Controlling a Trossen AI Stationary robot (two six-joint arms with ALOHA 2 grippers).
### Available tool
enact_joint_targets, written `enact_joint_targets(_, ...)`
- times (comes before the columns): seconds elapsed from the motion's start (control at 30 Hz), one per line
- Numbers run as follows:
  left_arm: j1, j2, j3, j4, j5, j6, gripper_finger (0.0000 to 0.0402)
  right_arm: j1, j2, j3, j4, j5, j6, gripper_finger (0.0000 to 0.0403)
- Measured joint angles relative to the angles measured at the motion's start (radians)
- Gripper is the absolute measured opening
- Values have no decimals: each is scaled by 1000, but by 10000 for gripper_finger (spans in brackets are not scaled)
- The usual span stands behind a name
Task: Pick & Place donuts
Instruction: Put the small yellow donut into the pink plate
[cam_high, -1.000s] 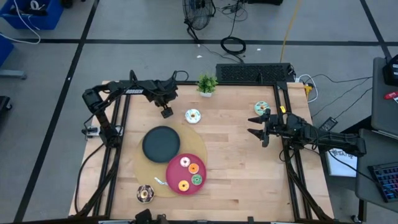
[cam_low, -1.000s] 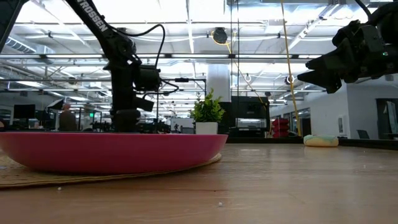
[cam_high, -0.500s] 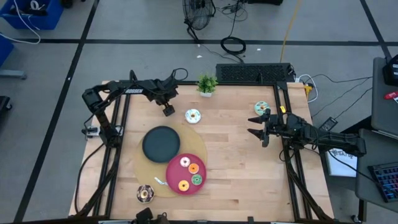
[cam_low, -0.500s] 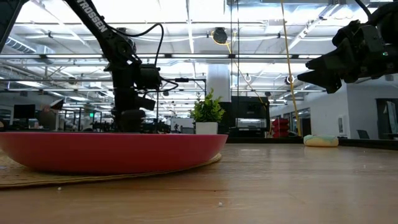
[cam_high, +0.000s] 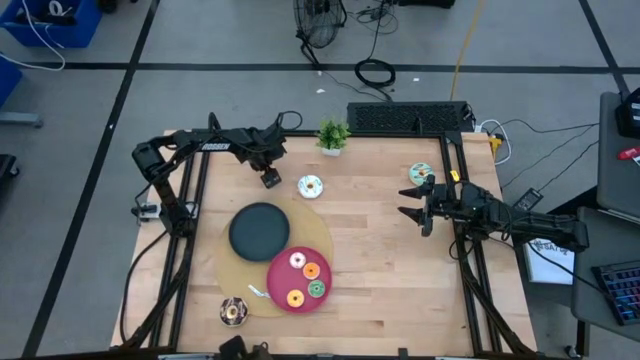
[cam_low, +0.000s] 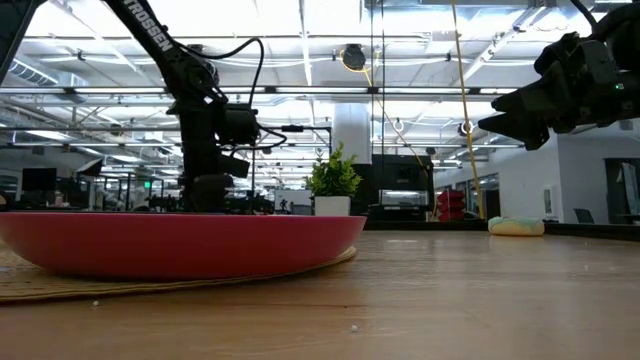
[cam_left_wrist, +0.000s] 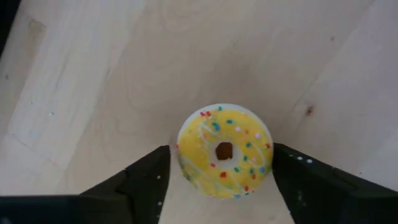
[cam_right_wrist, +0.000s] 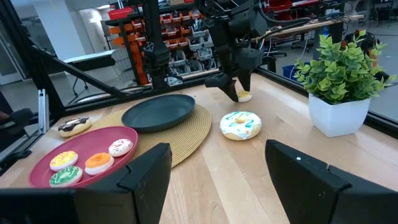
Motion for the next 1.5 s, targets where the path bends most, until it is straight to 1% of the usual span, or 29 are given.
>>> enact_joint_targets(0.2,0,0,0,1,30,0,226,0,0,0,0,0,0,247)
enact_joint_targets(0.43,-10,0,0,11,30,-31,198,0,0,0,0,0,0,247)
enact_joint_targets(0.53,-18,0,0,30,29,-34,196,0,0,0,0,0,0,247)
enact_joint_targets(0.83,-55,0,0,34,29,-26,208,0,0,0,0,0,0,247)
enact_joint_targets(1.03,-96,0,0,46,77,14,194,0,0,0,0,0,0,247)
enact_joint_targets(1.13,-124,0,14,44,82,19,185,0,0,0,0,0,0,247)
enact_joint_targets(1.33,-198,0,82,24,82,24,173,0,0,0,0,0,0,247)
enact_joint_targets(1.5,-272,0,184,-69,73,15,168,0,0,0,0,0,0,247)
